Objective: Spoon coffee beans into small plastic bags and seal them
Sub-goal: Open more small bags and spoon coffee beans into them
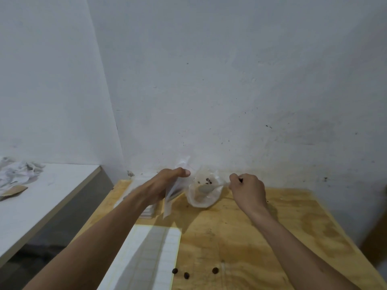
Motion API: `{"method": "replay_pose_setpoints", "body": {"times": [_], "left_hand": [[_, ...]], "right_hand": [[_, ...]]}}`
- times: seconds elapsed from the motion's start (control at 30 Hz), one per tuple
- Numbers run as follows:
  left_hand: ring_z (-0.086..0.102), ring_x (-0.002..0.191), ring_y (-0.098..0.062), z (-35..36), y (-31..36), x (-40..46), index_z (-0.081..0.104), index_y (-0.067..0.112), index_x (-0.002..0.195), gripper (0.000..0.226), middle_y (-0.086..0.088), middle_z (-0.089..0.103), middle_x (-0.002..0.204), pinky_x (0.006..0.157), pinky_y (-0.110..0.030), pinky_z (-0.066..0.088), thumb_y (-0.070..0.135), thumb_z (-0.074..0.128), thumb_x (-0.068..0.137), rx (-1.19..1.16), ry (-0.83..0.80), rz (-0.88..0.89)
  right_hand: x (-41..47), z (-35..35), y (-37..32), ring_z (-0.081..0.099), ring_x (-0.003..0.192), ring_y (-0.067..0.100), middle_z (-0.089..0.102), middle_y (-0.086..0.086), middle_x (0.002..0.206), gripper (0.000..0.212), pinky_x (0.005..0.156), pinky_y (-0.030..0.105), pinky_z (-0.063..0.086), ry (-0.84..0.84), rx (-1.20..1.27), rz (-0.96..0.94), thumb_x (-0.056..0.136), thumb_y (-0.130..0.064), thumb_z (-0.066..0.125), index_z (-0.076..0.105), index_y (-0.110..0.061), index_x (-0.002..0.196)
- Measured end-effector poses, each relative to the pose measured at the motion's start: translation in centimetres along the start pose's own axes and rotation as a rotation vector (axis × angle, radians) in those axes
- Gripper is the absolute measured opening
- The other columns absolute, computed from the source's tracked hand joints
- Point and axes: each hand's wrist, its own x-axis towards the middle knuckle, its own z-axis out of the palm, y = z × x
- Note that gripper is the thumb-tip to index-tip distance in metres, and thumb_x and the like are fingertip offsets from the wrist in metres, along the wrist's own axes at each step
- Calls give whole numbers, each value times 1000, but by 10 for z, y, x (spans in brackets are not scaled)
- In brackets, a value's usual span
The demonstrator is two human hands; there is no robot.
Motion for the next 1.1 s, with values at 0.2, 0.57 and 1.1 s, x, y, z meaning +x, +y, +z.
{"method": "replay_pose_setpoints", "body": {"times": [0.2, 0.57, 1.1], "left_hand": [[76, 93, -25, 9, -1, 3, 71, 5, 118, 72, -11, 78, 108, 80, -33, 56, 55, 73, 67, -30, -91, -6], [58, 78, -34, 17, 32, 7, 69, -4, 96, 69, -16, 65, 86, 74, -40, 45, 57, 75, 64, 172, -35, 5], [65, 116, -29, 18, 5, -5, 66, 14, 126, 94, -6, 70, 124, 109, -53, 46, 81, 74, 61, 192, 59, 22]], "right_hand": [[-12, 9, -2, 38, 50, 19, 40, 1, 53, 46, 46, 30, 23, -30, -154, -56, 101, -25, 46, 38, -15, 57], [-14, 21, 29, 53, 51, 22, 60, 3, 54, 45, 53, 27, 38, -116, 251, 338, 103, -29, 50, 73, 0, 79], [-23, -11, 31, 49, 45, 10, 58, -3, 52, 40, 47, 28, 36, 66, 71, -74, 104, -30, 50, 69, -16, 72]]}}
